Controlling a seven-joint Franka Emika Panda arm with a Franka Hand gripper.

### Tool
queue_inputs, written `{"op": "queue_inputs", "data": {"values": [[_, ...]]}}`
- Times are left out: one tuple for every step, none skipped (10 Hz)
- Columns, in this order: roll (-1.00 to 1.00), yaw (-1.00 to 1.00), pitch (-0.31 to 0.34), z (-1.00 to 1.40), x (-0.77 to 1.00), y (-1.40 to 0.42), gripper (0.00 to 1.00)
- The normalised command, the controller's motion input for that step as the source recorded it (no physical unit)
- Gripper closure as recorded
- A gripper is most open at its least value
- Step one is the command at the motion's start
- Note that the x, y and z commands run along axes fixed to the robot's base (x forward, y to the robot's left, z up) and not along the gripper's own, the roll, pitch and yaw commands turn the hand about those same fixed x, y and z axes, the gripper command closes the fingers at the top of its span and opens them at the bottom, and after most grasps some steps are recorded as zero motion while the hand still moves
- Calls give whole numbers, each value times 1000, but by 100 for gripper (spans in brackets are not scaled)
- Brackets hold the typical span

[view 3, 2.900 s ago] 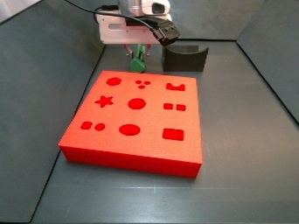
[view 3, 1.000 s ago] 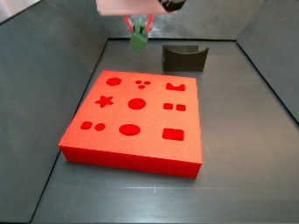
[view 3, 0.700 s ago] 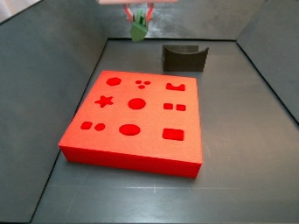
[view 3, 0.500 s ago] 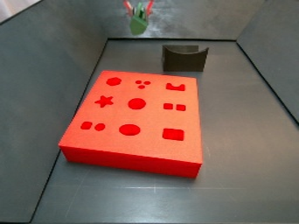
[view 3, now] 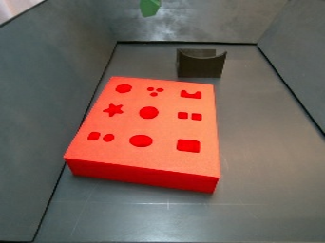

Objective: Pick up the 3 prong object. Move up. Place the 3 prong object on the fixture. Regrasp the 3 prong object. Move to above the board. Insert the 3 prong object.
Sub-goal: Place the 3 prong object on the fixture.

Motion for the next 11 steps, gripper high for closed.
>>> {"op": "queue_inputs", "data": {"values": [[-176,240,181,-351,1000,-594,100],[-89,198,147,-310,1000,-504,100],[-46,135,106,-265,1000,-442,100],[6,78,85,-240,1000,-395,100],[42,55,73,-223,1000,-356,100],[83,41,58,-197,1000,-303,100],[102,35,51,-181,1000,-264,100],[112,29,45,-162,1000,-229,100],[118,29,44,-147,1000,-198,100],[116,25,45,-126,1000,-158,100],[120,25,50,-115,1000,-135,100]]}}
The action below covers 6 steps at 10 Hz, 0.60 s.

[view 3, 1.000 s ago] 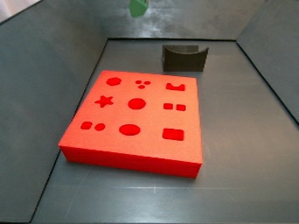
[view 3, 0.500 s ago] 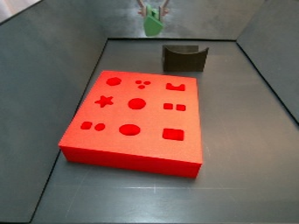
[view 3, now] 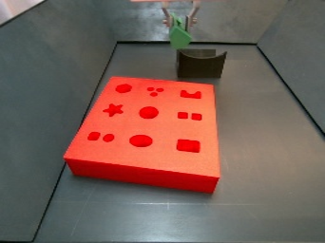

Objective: Pick up the 3 prong object. Move up. Place the 3 prong object on the fixture. Regrasp the 3 prong object. Move to above the board. Insert the 3 prong object.
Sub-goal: Place the 3 prong object on the fixture.

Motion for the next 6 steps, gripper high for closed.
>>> {"op": "queue_inputs", "data": {"values": [[128,28,52,-104,1000,-122,100],[130,28,61,-88,1000,-99,100],[123,25,74,-76,1000,-77,100],[-1000,-52,56,752,784,834,100],[-1000,-53,60,748,732,833,100],[-1000,-67,80,557,531,660,100]]}}
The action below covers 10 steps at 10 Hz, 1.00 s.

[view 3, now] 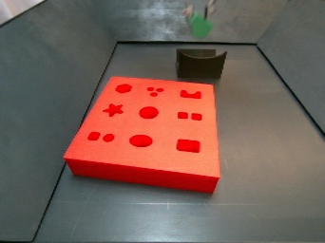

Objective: Pick up the 3 prong object. Move up. Place the 3 prong object on the fixture. Regrasp the 3 prong object. Move to above the board. Insert the 3 prong object.
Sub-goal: Place the 3 prong object on the fixture.

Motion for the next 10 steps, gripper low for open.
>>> {"op": "queue_inputs", "data": {"values": [[-1000,-68,86,361,376,491,100],[-1000,-74,92,85,194,249,100],[-1000,-77,94,21,134,132,100],[-1000,-87,99,43,39,64,100],[-1000,-101,96,30,22,59,100],[-1000,-112,98,-3,47,45,100],[-1000,-120,103,-11,61,43,100],[-1000,-143,119,-7,75,48,100],[-1000,-165,118,-5,70,45,100],[-1000,-193,108,-12,65,40,100]]}}
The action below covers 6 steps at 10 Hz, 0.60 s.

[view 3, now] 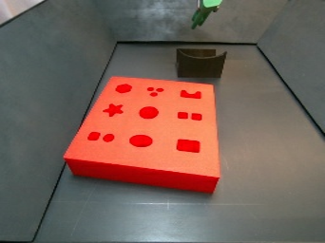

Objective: Pick up the 3 prong object. Move up. Place the 3 prong object on the fixture. Regrasp the 3 prong object. Move to above the board. Insert the 3 prong object.
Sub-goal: Place the 3 prong object on the fixture.

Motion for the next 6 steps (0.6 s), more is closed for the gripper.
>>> {"op": "queue_inputs", "data": {"values": [[-839,-194,77,-11,62,41,100],[-649,-188,46,-13,62,42,100],[-394,-170,10,-14,63,39,100],[-250,-152,-14,-4,59,28,100],[-208,-117,-70,-1000,83,120,100],[-198,-109,-80,-1000,82,123,100]]}}
